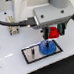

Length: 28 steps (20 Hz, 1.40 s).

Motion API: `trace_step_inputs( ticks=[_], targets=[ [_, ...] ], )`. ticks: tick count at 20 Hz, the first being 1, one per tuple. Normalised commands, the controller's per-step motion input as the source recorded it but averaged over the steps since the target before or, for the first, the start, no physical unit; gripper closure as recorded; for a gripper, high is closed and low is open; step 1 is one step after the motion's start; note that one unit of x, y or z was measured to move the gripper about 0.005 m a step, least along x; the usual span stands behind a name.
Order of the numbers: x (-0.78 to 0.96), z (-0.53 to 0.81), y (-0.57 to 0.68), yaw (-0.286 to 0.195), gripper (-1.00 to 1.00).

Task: Insert the blue gear onto the right peg, followed by the red gear

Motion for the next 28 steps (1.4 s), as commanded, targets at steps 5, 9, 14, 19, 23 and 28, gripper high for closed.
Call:
trace_step_inputs(
  ticks=[5,9,14,19,23,28],
  targets=[
    [0.23,-0.09,-0.07,0.0,1.0],
    [0.08,-0.17,-0.08,0.0,1.0],
    [0.05,-0.19,-0.11,0.0,1.0],
    [0.02,0.13,-0.03,0.0,1.0],
    [0.01,0.32,-0.09,0.0,1.0],
    [0.01,0.27,-0.12,0.0,1.0]
  ],
)
